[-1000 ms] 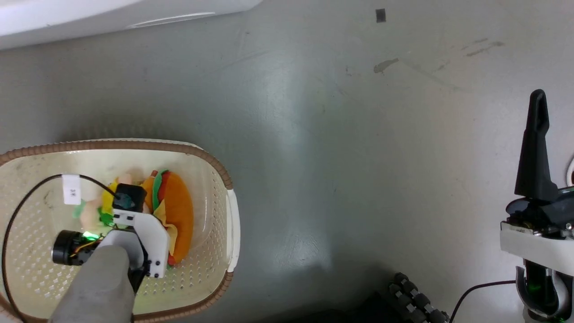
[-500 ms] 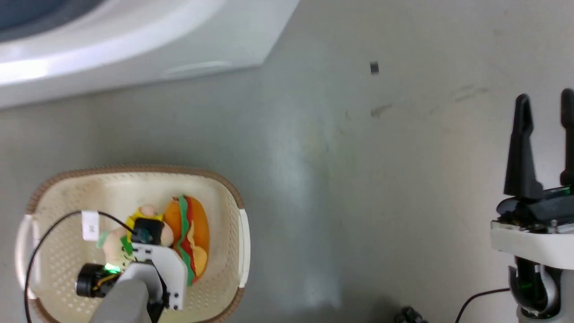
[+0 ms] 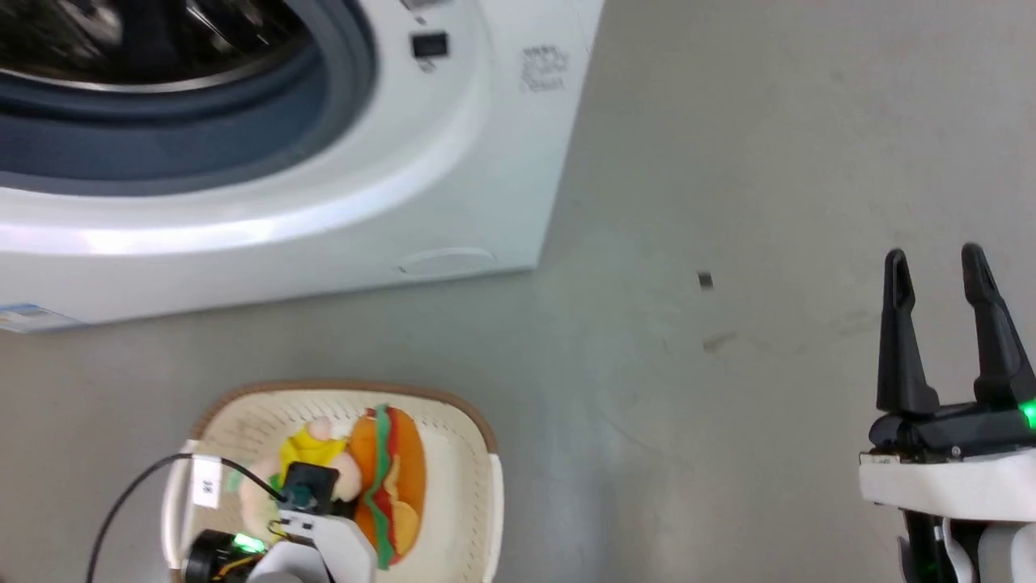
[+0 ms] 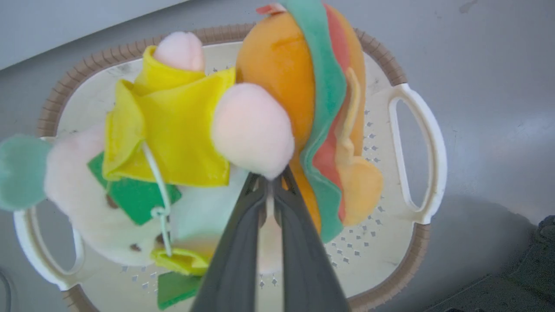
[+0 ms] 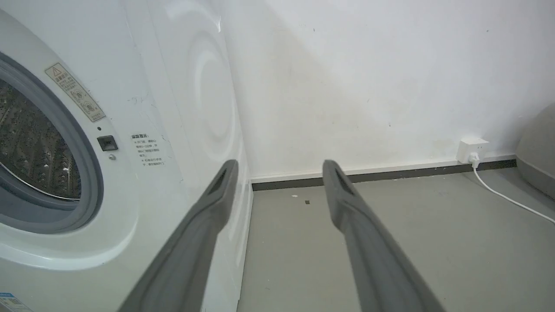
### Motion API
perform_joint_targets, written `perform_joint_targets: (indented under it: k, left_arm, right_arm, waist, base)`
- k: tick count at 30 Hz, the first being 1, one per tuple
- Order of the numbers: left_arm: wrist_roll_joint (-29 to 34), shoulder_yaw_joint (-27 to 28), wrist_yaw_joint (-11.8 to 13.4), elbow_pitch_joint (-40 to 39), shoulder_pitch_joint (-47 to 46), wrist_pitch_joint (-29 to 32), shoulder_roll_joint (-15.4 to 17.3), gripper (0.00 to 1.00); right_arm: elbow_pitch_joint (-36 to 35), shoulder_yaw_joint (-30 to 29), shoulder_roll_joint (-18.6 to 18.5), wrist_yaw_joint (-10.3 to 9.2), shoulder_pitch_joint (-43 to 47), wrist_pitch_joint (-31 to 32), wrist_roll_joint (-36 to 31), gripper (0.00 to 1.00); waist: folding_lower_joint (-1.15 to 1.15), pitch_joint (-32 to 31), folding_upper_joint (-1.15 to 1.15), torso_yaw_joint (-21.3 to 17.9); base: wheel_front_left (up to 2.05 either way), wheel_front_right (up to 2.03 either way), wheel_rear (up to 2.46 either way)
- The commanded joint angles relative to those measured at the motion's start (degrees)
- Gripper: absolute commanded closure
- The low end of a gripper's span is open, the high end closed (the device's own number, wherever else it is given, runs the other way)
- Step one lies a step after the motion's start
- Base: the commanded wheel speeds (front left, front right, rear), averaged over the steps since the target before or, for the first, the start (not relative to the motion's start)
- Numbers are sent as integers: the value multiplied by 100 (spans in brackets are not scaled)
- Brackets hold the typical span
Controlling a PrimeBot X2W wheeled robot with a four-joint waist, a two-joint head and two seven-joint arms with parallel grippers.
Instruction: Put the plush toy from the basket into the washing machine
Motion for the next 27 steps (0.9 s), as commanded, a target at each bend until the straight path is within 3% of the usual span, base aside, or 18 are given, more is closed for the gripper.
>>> perform_joint_targets:
  k: [1,16,27]
  left_arm:
    - [15,-21,-31,-96,106,-60,-36,100]
    - [71,344,288,-2971,1332,-72,84,100]
    - [267,685,478,-4887,1860,-73,175,100]
  right_arm:
    - [24,-13,-1,-4,91,-25,-31,0]
    - [140,-33,-1,-4,678,-25,-32,0]
    - [101,0,-1,-4,793,-25,-51,0]
  waist:
    - [0,-443,0,306]
    - [0,-1420,0,763]
    - [0,-1620,0,761]
  base:
    - [0,0,0]
    - [0,0,0]
    - [0,0,0]
